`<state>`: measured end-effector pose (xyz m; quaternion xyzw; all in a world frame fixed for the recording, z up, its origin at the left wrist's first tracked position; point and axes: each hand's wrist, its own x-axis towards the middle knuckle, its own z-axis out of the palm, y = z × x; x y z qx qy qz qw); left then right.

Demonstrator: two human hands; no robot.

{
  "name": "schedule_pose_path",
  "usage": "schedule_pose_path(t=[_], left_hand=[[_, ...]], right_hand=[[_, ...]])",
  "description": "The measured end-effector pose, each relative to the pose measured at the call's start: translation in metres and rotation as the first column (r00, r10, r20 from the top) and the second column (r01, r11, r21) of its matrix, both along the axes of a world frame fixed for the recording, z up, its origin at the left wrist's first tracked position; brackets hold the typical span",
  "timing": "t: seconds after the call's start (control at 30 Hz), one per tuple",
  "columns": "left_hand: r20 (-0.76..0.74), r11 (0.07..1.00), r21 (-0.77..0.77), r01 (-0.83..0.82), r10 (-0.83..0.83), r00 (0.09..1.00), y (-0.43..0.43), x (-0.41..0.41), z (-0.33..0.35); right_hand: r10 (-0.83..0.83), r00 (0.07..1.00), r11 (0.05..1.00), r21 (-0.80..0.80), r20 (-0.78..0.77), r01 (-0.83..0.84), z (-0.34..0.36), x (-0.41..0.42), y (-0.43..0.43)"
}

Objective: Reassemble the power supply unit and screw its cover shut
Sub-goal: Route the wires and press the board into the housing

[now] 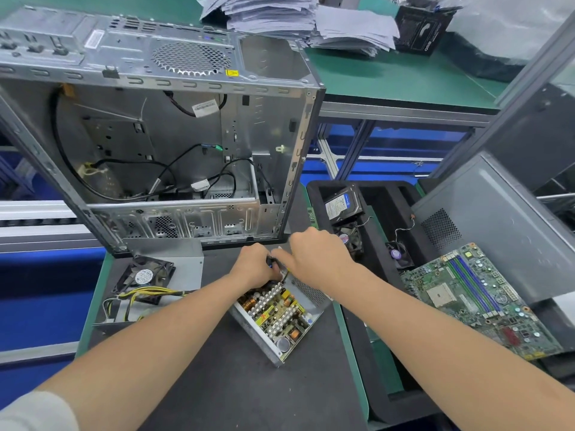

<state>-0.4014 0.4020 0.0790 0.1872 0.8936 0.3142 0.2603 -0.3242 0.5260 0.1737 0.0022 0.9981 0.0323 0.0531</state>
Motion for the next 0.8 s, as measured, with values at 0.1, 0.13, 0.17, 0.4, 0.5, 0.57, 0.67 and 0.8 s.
schedule_pose_path(t=[0.1, 0.13, 0.17, 0.4, 0.5, 0.57, 0.67, 0.8], left_hand=[[-0.007, 1.0, 0.004, -0.003, 0.003, 1.0, -0.001, 0.001, -0.001], [-0.009, 1.0, 0.004, 0.004, -0.004, 1.0, -0.001, 0.0, -0.001], [-0.01, 1.0, 0.002, 0.011, -0.011, 1.0, -0.001, 0.0, -0.002], [0.012, 0.999, -0.027, 0.023, -0.023, 1.0, 0.0, -0.001, 0.0], [0.02, 1.0, -0.018, 0.005, -0.004, 1.0, 0.001, -0.001, 0.0], [0.024, 1.0, -0.009, 0.0, 0.0, 1.0, 0.001, 0.0, 0.001], [0.044, 1.0, -0.003, -0.013, 0.013, 0.999, 0.001, 0.001, 0.001], [0.052, 0.999, 0.018, -0.038, 0.037, 0.998, 0.001, 0.002, 0.0]], right_hand=[[0.265, 0.962, 0.964, -0.01, 0.072, -0.265, 0.011, 0.001, 0.009], [0.358, 0.927, 0.932, 0.02, 0.109, -0.363, 0.014, 0.001, 0.013], [0.429, 0.889, 0.896, 0.048, 0.159, -0.441, 0.017, 0.0, 0.017], [0.468, 0.842, 0.866, 0.047, 0.268, -0.497, 0.017, 0.001, 0.016], [0.394, 0.888, 0.906, 0.059, 0.236, -0.418, 0.017, 0.0, 0.015], [0.353, 0.916, 0.926, 0.066, 0.192, -0.371, 0.016, 0.0, 0.013], [0.199, 0.973, 0.979, 0.018, 0.114, -0.202, 0.008, 0.004, 0.006], [-0.163, 0.981, 0.974, -0.142, 0.105, 0.177, -0.002, 0.003, 0.001]])
